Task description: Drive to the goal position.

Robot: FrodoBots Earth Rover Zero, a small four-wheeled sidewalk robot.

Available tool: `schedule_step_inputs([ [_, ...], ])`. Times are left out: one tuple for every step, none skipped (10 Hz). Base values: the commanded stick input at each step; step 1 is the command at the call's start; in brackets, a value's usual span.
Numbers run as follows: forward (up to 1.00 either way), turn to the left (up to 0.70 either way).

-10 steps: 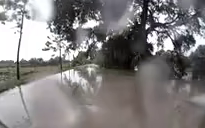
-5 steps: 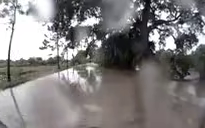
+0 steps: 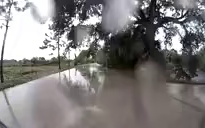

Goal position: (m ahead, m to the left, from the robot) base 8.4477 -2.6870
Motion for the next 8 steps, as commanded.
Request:
schedule_step_inputs([
  [0.85,0.0],
  [0.85,0.0],
  [0.85,0.0],
  [0.85,0.0],
  [0.85,0.0],
  [0.85,0.0],
  [0.81,0.0],
  [0.57,0.0],
])
